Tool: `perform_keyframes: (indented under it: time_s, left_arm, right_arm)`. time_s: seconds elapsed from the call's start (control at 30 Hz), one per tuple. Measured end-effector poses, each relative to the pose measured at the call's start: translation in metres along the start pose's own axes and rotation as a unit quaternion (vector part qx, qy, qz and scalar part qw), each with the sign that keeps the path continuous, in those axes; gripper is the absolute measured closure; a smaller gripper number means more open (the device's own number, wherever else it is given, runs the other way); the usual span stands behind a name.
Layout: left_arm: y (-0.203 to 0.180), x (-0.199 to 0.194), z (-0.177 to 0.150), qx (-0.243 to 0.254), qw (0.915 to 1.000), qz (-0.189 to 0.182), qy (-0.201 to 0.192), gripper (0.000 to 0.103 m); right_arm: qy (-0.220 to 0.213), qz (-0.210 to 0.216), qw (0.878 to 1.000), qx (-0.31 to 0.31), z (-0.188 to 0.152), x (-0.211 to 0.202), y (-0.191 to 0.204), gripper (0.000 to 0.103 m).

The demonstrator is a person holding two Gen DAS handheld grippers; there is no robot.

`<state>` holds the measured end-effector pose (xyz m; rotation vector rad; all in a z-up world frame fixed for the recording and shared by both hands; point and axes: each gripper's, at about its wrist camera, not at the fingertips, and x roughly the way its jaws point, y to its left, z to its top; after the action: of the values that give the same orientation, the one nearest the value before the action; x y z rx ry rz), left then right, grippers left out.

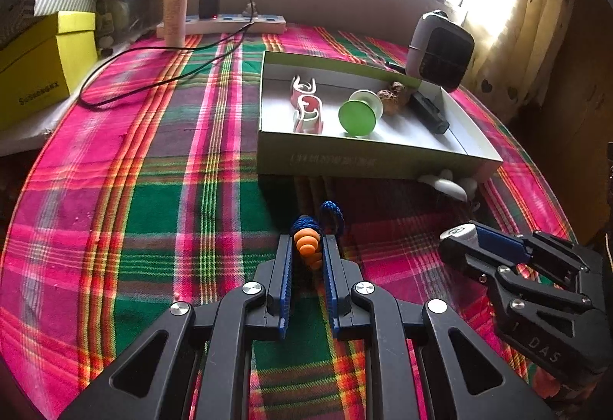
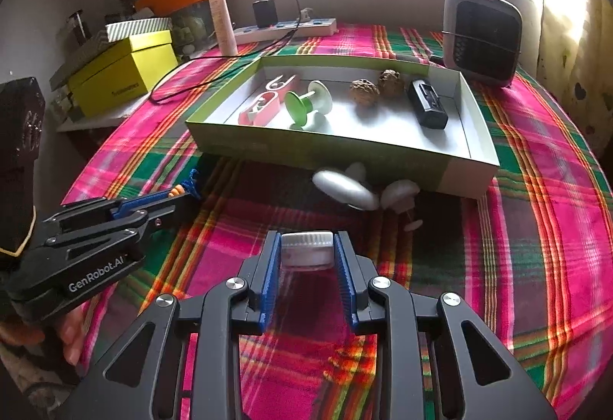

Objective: Organize objects
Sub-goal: 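Carry the earplug with the left tool while the right tool carries the jar over the tray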

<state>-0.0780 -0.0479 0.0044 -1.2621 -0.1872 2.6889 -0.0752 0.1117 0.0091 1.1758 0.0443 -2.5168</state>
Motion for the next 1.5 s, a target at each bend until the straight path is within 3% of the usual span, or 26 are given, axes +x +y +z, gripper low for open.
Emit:
perform_keyframes:
  time_s: [0.9, 1.13, 1.27, 1.37, 1.5]
  left_arm:
    - [-0.007, -0.002, -0.002, 0.022, 0.9995, 0.022, 0.000, 0.086]
    - [-0.012, 0.003, 0.003, 0.032, 0.9993, 0.017, 0.002, 0.073]
    - [-0.013, 0.005, 0.005, 0.033, 0.9991, 0.026, 0.002, 0.075]
    - [-0.011, 0.006, 0.006, 0.030, 0.9988, 0.037, 0.002, 0.086]
    - [-0.009, 0.007, 0.009, 0.024, 0.9990, 0.036, 0.005, 0.088]
  right_arm:
    - [0.013, 0.023, 0.999, -0.017, -0.009, 0.001, 0.001, 0.074]
    - [0.014, 0.024, 0.999, -0.021, -0.009, 0.001, 0.001, 0.074]
    - [0.014, 0.023, 0.999, -0.025, -0.009, 0.001, 0.003, 0.074]
    - [0.015, 0.024, 0.999, -0.030, -0.009, 0.002, 0.004, 0.074]
    - [0.015, 0.028, 0.999, -0.033, -0.008, 0.002, 0.005, 0.074]
